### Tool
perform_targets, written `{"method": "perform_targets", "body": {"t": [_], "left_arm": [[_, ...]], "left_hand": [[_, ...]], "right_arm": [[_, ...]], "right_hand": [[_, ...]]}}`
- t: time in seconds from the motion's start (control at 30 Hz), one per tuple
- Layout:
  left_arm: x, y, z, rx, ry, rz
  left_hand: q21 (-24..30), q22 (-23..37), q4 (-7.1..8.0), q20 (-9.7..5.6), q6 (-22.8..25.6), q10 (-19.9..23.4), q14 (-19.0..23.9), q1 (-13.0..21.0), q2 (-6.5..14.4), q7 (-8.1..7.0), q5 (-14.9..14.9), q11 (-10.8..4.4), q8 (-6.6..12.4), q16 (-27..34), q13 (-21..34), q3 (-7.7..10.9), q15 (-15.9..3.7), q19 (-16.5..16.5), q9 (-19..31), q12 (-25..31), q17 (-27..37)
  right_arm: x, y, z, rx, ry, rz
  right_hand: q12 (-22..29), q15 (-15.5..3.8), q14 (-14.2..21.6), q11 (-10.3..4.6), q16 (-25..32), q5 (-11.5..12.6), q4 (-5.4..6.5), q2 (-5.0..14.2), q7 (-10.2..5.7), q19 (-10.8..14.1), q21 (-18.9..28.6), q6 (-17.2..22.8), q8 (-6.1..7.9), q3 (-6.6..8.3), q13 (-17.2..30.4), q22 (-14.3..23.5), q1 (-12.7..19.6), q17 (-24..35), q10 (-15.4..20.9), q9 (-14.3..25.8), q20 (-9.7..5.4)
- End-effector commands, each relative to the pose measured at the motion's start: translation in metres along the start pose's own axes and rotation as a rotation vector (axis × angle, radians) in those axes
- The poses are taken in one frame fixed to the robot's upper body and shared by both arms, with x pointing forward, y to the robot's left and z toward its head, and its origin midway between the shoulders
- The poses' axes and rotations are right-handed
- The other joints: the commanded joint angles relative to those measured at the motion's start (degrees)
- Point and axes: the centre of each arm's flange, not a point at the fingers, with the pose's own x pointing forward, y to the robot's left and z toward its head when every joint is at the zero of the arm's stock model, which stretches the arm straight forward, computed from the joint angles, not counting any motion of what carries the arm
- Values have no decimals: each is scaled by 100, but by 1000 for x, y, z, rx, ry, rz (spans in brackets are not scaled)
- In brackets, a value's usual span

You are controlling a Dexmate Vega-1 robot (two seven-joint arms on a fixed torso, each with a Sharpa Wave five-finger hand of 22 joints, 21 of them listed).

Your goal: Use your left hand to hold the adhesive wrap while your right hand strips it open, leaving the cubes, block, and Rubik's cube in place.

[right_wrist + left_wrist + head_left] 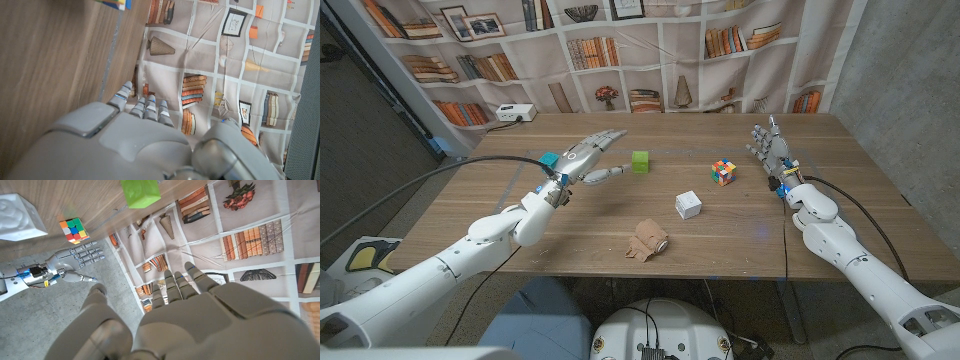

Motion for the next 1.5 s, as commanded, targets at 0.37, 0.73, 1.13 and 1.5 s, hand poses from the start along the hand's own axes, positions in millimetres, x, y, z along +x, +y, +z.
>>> {"method": "perform_targets", "body": {"t": [0.37,0.73,1.13,1.5], "left_arm": [[1,-1,5,116,-64,-15],[2,-1,4,198,-86,-40],[-3,-5,5,212,-111,30],[-9,-7,11,232,-131,47]], "left_hand": [[-9,-4,-117,-68,-182,60,23,115,-131,-112,-18,-44,0,4,22,-37,-57,37,16,-7,1],[-10,-3,-138,-82,-174,55,29,120,-180,-128,-28,-83,22,3,24,-64,-74,45,16,-17,5],[5,-1,-164,-154,18,132,71,138,-237,-137,-32,-112,117,13,28,-101,-129,104,16,-3,10],[17,0,-192,-200,167,222,133,160,-307,-141,-22,-178,170,25,30,-140,-193,177,13,14,13]], "right_arm": [[0,-6,0,0,-1,-12],[0,-9,-2,7,-5,-17],[1,-13,1,-23,13,-7],[-1,-16,1,-16,14,11]], "right_hand": [[25,-15,-28,2,24,8,-19,72,-17,-5,13,21,3,-34,-3,10,1,-7,0,17,57],[25,-19,-30,5,24,9,-23,78,-19,-1,15,19,1,-36,-4,10,3,-8,-1,17,54],[23,-16,-27,10,25,8,-27,80,-29,2,15,20,1,-39,-4,10,2,-8,-6,17,55],[25,-30,-30,13,24,8,-31,79,-30,1,14,24,2,-43,-4,10,2,-8,-2,17,55]]}}
